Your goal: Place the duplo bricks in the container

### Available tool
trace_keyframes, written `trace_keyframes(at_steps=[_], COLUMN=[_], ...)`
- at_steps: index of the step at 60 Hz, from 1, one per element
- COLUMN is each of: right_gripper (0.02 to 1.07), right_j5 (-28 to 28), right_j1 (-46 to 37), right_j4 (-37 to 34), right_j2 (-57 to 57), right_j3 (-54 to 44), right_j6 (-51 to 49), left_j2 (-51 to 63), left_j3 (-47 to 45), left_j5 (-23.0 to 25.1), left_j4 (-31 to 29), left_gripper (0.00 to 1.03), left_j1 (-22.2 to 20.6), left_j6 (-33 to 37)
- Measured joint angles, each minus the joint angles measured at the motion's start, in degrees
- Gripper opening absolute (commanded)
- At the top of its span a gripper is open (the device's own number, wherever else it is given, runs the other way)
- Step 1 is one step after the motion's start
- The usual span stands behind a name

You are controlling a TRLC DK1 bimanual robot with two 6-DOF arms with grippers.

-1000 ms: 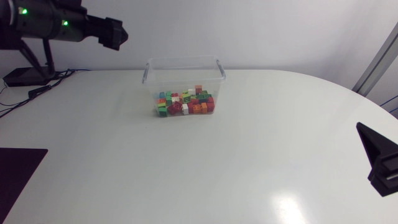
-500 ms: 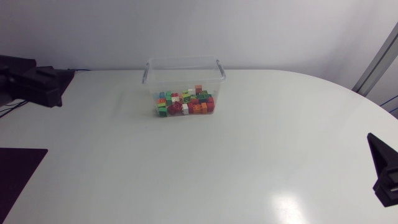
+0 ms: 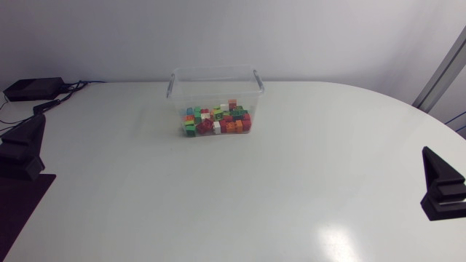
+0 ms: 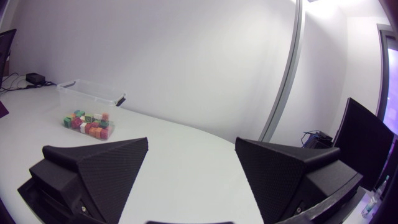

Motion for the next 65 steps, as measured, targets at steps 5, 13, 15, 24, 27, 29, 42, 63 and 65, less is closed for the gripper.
trace_keyframes(at_steps=[5, 13, 15, 24, 27, 29, 42, 63, 65], right_gripper=[1.03, 1.03, 1.03, 1.03, 1.03, 1.03, 1.03, 1.03, 1.03], right_j5=[-0.4, -2.2, -2.7, -5.0, -5.7, -6.5, -9.6, -12.1, -12.1], right_j1=[-0.5, -1.5, -1.8, -3.0, -3.4, -3.7, -5.3, -6.7, -6.7], right_j4=[2.2, 5.8, 6.8, 11.5, 13.1, 14.4, 20.6, 25.3, 25.3], right_j2=[0.0, 0.0, 0.0, 0.0, 0.0, 0.0, 0.0, 0.0, 0.0], right_j3=[-2.3, -6.1, -7.1, -10.9, -12.5, -13.6, -19.2, -23.9, -23.9], right_j6=[1.0, 2.8, 3.2, 5.6, 6.4, 7.0, 10.2, 13.0, 13.0], left_j2=[-1.4, -3.5, -4.1, -6.6, -7.6, -8.3, -11.8, -14.9, -14.9], left_j3=[-2.4, -6.8, -8.0, -12.8, -14.7, -15.9, -22.7, -28.4, -28.4], left_j5=[0.1, 0.3, 0.5, 1.4, 1.4, 1.6, 2.1, 3.1, 3.1], left_j4=[1.0, 3.1, 3.8, 6.3, 7.3, 8.0, 11.5, 14.3, 14.3], left_gripper=[0.99, 0.99, 0.99, 0.99, 0.99, 0.99, 0.99, 0.99, 0.99], left_j1=[0.0, 0.0, 0.0, -0.1, -0.2, -0.3, -0.6, -1.1, -1.2], left_j6=[-0.2, -1.4, -2.0, -4.6, -5.6, -6.4, -10.2, -13.8, -13.8])
